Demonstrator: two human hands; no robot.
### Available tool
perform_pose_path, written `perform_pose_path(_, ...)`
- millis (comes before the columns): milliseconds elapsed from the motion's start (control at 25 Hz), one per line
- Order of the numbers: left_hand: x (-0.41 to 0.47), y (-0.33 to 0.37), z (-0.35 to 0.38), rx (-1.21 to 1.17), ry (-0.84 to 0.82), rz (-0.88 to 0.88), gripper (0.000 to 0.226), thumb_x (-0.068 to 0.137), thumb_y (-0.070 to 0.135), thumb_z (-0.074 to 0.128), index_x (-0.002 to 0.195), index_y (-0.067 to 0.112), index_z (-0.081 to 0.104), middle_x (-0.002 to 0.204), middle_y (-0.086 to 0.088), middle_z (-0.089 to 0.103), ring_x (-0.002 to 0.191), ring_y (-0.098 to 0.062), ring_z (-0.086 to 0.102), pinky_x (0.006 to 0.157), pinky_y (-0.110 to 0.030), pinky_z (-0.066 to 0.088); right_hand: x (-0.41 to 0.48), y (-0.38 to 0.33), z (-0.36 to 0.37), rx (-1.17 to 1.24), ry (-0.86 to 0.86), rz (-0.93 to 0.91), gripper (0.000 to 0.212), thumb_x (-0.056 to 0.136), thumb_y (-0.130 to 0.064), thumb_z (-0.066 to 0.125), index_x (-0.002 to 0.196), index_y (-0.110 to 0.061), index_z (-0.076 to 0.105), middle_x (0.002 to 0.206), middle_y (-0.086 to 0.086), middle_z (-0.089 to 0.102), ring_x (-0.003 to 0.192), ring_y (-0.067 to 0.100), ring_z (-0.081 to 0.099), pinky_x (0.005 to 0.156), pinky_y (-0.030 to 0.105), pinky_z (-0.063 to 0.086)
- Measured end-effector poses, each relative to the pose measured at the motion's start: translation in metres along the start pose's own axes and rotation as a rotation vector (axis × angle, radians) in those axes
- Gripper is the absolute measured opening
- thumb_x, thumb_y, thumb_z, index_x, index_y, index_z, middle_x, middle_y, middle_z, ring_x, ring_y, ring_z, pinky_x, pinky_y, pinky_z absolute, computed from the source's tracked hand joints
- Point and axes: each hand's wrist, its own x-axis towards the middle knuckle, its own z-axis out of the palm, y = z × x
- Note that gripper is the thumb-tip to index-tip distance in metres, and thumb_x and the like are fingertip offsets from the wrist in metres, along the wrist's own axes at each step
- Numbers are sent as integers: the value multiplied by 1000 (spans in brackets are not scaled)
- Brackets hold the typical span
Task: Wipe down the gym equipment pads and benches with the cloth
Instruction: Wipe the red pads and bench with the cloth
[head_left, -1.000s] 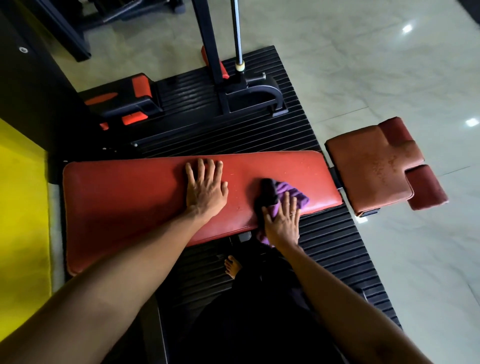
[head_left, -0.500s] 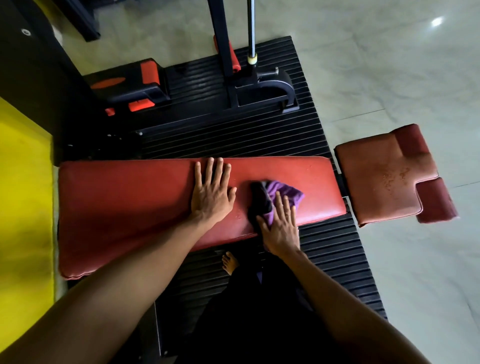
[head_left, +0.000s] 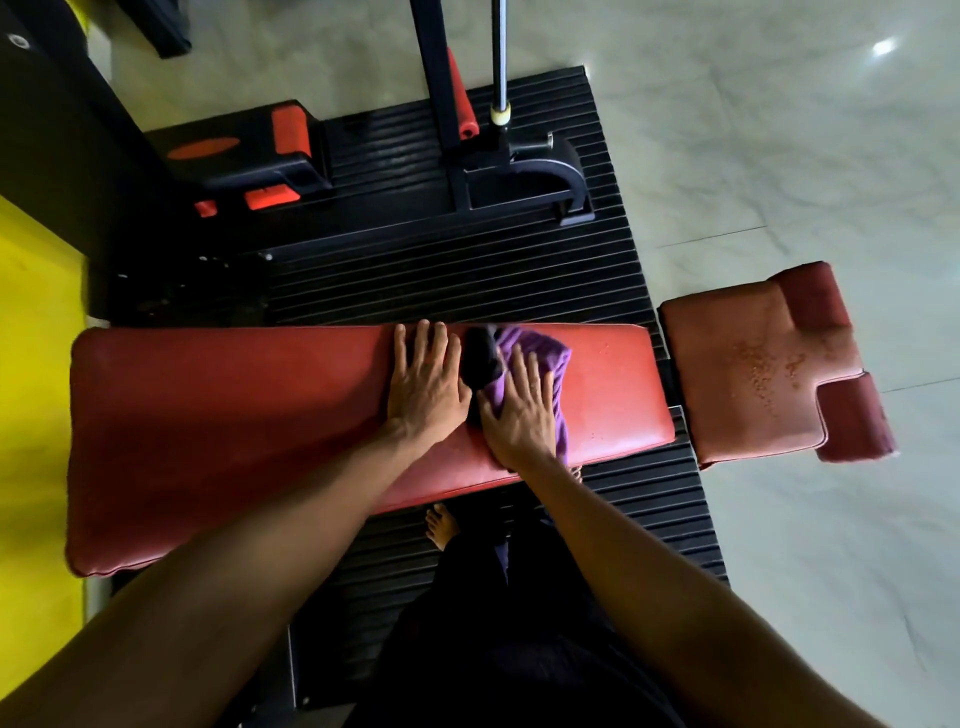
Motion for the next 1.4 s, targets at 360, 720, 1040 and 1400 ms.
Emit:
perform_pose_path(360, 34, 29, 5, -44, -48, 0, 62, 100, 43, 46, 150, 7, 42, 155, -15, 41, 148, -34, 30, 121, -65, 1, 26, 82, -10, -2, -65, 245, 88, 91, -66, 17, 162, -19, -7, 171, 6, -6, 157, 24, -13, 126, 46, -11)
perform_pose_path(720, 59, 45, 13, -12, -83, 4, 63, 102, 45, 33, 154, 11, 36, 150, -10, 46, 144, -29, 35, 121, -64, 4, 9, 103, -8, -59, -79, -114, 77, 99, -57, 26, 158, -26, -11, 168, 1, -8, 157, 18, -13, 128, 47, -5)
perform_pose_path(1040, 65, 46, 21, 23, -53, -9, 65, 99, 49, 26, 151, 13, 43, 145, -9, 51, 140, -30, 40, 120, -63, 12, 85, 95, -27, -8, -2, 108, 79, 98, -59, 26, 164, -20, 6, 171, 5, 10, 158, 26, 0, 125, 46, -13)
perform_pose_path(1400, 66, 45, 19, 2, -19, -23, 63, 98, 49, 34, 146, 11, 48, 140, -10, 55, 135, -32, 44, 118, -61, 19, 138, 80, -43, -65, 2, -269, 37, 97, -55, 40, 110, -27, 59, 114, 1, 66, 117, 25, 55, 120, 41, 26)
